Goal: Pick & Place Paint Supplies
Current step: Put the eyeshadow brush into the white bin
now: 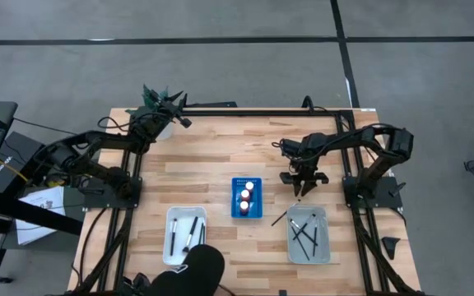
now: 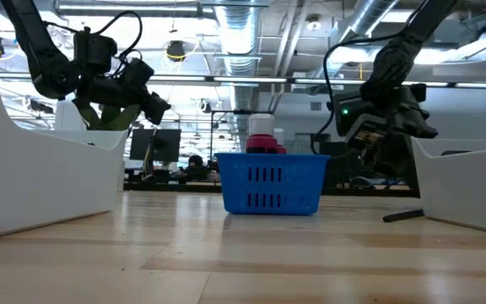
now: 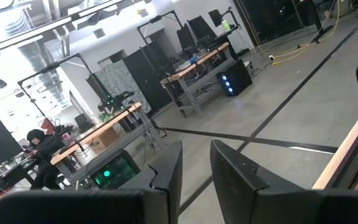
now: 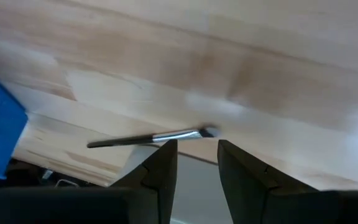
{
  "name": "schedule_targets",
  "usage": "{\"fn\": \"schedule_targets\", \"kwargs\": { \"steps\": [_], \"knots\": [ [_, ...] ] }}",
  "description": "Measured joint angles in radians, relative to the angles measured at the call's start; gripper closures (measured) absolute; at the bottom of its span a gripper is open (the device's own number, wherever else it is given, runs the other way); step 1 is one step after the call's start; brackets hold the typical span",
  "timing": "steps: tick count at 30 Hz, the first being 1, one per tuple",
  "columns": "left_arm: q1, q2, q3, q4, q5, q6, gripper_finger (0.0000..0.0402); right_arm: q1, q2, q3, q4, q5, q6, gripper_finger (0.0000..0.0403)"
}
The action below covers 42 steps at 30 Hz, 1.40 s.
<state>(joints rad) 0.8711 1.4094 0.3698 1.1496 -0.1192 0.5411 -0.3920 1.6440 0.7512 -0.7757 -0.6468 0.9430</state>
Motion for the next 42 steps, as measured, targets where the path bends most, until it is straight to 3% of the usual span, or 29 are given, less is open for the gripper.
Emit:
{"fn": "schedule_targets", "kwargs": {
  "steps": [22, 31, 42],
  "knots": [
    [0.0, 0.0, 0.0, -0.005, 0.001, 0.0, 0.0325, 0.002, 0.001, -0.091, 0.152, -0.079, 0.052, 0.0291],
    [0.0, 0.0, 0.0, -0.005, 0.003, 0.001, 0.0325, 0.009, 0.136, -0.092, 0.156, -0.217, -0.007, 0.0291],
    [0.006, 0.0, 0.0, -0.018, 0.003, 0.003, 0.0325, -0.033, 0.141, -0.082, 0.155, -0.217, -0.013, 0.0291]
  ]
}}
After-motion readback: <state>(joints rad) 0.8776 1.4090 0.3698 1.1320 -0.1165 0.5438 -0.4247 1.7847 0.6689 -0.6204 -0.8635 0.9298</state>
